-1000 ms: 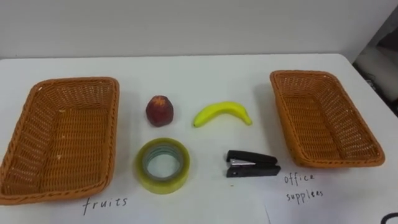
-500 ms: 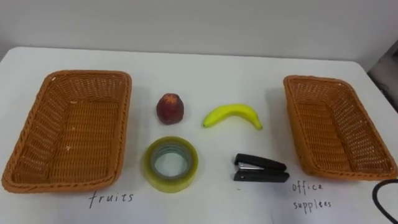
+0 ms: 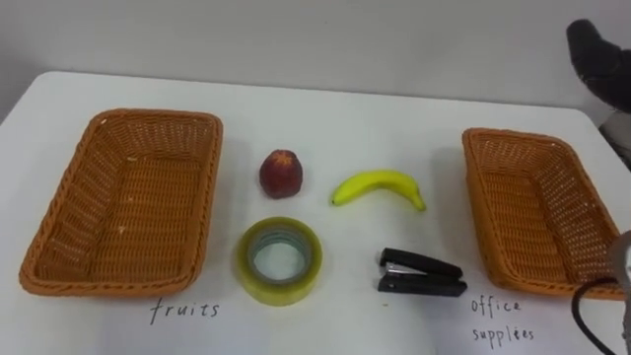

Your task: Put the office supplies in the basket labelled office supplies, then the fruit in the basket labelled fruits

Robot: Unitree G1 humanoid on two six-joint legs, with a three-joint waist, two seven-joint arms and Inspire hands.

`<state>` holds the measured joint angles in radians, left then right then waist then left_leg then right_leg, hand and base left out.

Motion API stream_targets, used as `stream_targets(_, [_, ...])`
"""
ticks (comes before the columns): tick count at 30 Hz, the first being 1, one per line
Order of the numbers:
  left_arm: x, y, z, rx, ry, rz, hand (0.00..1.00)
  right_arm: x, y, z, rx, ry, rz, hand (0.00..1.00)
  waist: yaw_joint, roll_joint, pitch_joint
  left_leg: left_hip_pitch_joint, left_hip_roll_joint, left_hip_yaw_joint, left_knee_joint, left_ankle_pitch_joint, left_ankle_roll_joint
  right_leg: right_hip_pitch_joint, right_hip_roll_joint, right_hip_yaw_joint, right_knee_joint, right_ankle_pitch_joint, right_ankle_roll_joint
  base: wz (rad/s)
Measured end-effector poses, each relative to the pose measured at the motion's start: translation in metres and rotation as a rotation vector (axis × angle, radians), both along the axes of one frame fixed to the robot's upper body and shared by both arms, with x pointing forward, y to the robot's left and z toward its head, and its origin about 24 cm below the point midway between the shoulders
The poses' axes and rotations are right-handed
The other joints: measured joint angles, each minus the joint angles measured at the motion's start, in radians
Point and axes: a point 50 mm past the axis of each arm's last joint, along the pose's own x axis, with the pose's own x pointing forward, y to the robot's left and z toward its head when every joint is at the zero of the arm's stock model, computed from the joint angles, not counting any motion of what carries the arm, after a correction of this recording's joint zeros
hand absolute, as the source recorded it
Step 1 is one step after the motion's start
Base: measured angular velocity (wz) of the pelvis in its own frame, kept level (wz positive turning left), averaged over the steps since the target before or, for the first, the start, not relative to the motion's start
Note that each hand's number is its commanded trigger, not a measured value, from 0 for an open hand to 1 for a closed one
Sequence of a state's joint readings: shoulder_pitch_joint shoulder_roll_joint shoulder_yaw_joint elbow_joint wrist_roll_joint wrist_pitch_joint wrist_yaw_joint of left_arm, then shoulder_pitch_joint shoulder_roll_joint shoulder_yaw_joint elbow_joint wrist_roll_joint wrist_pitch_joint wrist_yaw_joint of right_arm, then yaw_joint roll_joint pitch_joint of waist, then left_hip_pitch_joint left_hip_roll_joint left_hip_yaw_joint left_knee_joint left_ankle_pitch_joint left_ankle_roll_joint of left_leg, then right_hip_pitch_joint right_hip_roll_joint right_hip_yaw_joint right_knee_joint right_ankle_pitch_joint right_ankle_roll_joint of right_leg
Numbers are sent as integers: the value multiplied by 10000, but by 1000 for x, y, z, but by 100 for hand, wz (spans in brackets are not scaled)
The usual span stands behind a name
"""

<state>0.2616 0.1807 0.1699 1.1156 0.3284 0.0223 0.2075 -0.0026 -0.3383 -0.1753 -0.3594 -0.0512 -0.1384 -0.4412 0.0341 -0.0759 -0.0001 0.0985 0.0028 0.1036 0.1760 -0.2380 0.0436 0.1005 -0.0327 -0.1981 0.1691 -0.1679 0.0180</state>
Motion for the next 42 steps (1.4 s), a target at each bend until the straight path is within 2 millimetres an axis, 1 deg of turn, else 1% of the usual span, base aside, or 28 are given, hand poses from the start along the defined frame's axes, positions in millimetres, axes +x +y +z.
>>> stream_targets(2, [0, 0, 0, 4, 35, -92, 0, 0, 1, 1, -172, 92, 149, 0, -2, 23, -13, 2, -2, 1, -6, 0, 0, 8, 0, -3, 2, 0, 0, 0])
stream_targets(7, [2, 0, 0, 8, 13, -253, 0, 2, 4, 1, -380, 305, 470, 0, 41, -10, -30, 5, -1, 1, 42, 1, -2, 18, 0, -9, 9, 0, 0, 0])
stream_targets(8, [3, -1, 0, 7, 0, -326, 0, 3, 7, 0, -456, 399, 657, 0, 31, -31, -33, 11, -1, 5, 46, 1, -2, 21, 0, -9, 14, 0, 0, 0])
stream_targets(11, [7, -2, 0, -13, -39, -596, 0, 7, 15, -7, -730, 915, 1362, 0, 14, -84, 13, 7, 0, 9, 96, 2, -3, 36, -3, -16, 16, 0, 0, 0])
stream_targets(13, [12, 0, 1, 48, -246, -660, 0, 11, 18, -14, -1105, 1561, 1772, 0, 0, -249, 45, -9, 6, 8, 93, 1, -4, 25, -2, -27, 12, 0, -1, 0])
stream_targets(15, [13, 0, 2, 71, -246, -736, 0, 13, 18, -18, -1322, 2095, 2011, 0, 22, -351, 31, -24, 8, 6, 75, 0, -5, 7, -2, -39, 14, 1, -1, 0])
stream_targets(18, [12, 0, 2, 64, -224, -745, 0, 15, 20, -23, -1725, 2637, 2341, 0, 19, -413, 37, -14, 1, 4, 63, 0, -4, 15, -4, -34, 6, 4, -2, 0])
stream_targets(21, [13, 1, 2, 91, -233, -742, 0, 17, 20, -36, -2296, 3575, 2567, 0, 57, -407, 40, -6, 1, 7, 77, 0, -4, 21, -4, -2, 0, 4, -2, 0])
stream_targets(26, [14, 1, 2, -141, -230, -750, 0, 18, 30, -52, -2897, 4842, 3697, 0, 93, -356, 50, 7, 9, 7, 98, 1, -5, 46, -1, 8, -20, 4, -2, 0])
stream_targets(28, [22, 0, 2, -315, -372, -836, 0, 20, 31, -60, -2972, 5486, 4102, 0, 201, -359, 48, 3, 8, 2, 118, 1, -5, 57, -3, 11, -23, 4, -2, 0])
stream_targets(32, [27, 1, 2, -454, -412, -991, 0, 21, 38, -71, -3134, 6181, 4807, 0, 277, -363, 45, -2, 9, -33, 135, 1, -5, 87, -4, -52, -20, 4, -2, 2])
stream_targets(34, [31, 1, 2, -467, -410, -1236, 0, 21, 42, -80, -3246, 6671, 5200, 0, 299, -364, 45, -1, 6, -55, 139, 1, -5, 89, -7, -64, -13, 4, -2, 0])
stream_targets(38, [31, 2, 2, -536, -324, -1392, 0, 21, 44, -86, -3623, 7288, 5514, 0, 297, -375, 38, -53, -2, -91, 113, 0, -5, 52, -10, -68, 11, 4, -3, 0])
stream_targets(42, [31, 2, 2, -602, -313, -1410, 0, 20, 44, -88, -3834, 7625, 5794, 0, 342, -423, 7, -68, -2, -93, 132, 0, -6, 37, -8, -68, 9, 5, -3, 0])
